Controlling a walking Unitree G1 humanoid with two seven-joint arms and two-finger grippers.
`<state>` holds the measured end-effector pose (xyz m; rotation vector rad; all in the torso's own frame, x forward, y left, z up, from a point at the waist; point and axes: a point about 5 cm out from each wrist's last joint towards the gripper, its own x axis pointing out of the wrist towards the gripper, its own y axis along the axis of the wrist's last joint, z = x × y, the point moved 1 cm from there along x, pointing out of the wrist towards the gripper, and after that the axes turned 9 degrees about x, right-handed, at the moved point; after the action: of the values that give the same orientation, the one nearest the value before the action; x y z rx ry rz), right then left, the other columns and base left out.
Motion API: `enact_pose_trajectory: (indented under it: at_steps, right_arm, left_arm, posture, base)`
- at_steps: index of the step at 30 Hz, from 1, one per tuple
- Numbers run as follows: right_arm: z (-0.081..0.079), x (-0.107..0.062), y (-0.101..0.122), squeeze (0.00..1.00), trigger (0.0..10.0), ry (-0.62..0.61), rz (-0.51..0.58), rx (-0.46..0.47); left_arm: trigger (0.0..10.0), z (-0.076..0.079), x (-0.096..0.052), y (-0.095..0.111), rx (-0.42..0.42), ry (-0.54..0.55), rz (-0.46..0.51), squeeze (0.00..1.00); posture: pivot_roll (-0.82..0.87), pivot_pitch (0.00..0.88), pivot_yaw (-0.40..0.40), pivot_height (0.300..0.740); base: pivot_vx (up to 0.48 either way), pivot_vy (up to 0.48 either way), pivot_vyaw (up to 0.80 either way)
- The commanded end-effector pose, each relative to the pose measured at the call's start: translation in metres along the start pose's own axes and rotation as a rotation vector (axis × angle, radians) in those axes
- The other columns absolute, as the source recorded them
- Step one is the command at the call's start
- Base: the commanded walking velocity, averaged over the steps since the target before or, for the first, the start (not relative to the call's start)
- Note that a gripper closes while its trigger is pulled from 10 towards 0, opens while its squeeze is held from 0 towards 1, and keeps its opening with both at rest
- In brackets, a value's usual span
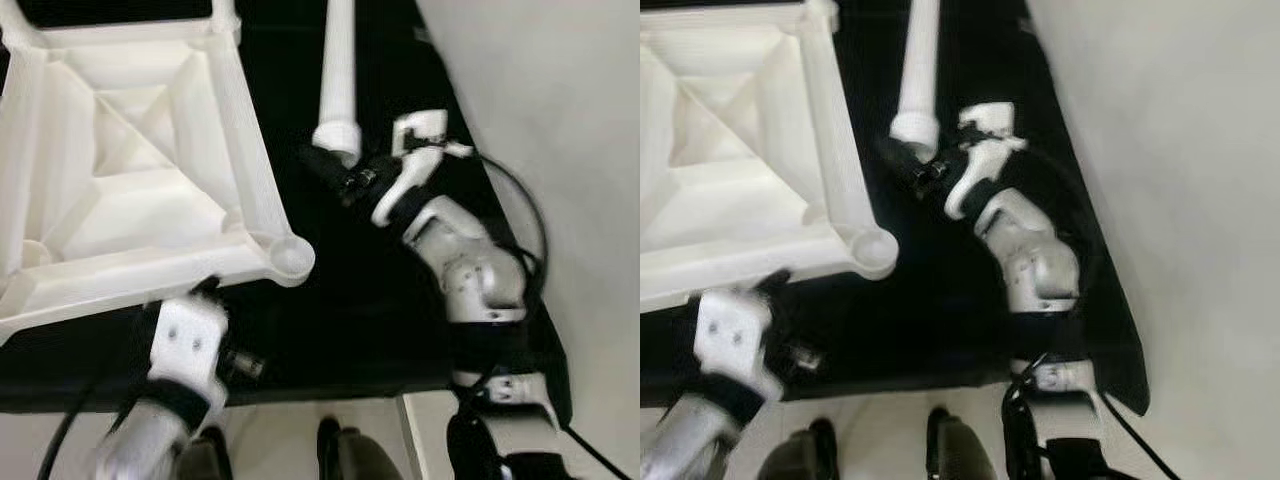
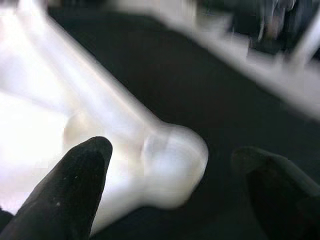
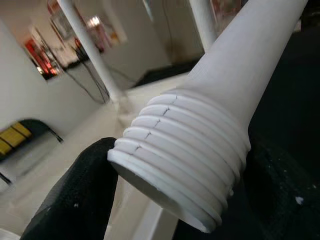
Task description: Building children table
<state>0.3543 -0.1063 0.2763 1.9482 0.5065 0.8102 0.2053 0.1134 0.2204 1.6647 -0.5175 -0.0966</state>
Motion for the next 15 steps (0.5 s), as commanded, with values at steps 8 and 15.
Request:
enact_pose_trajectory:
  at_steps: [8,15]
  right_arm:
    - [-0.004,-0.021,0.021,0.0,0.0,0.258,0.026,-0.007]
    - [-0.013,-0.033,0.019,0.0,0.0,0.34,0.004,-0.09]
  left_arm:
    - [10.0,-0.016,0.061,0.041,-0.446,-0.154,0.238,0.0]
    - [10.0,-0.047,0.109,0.095,-0.798,-0.312,0.425,0.0]
  posture:
    - [-0.08,0.189,-0.125,0.74]
    - [-0.09,0.144,-0.098,0.74]
  base:
    - [0.0,0.0,0.0]
    - [0.0,0.0,0.0]
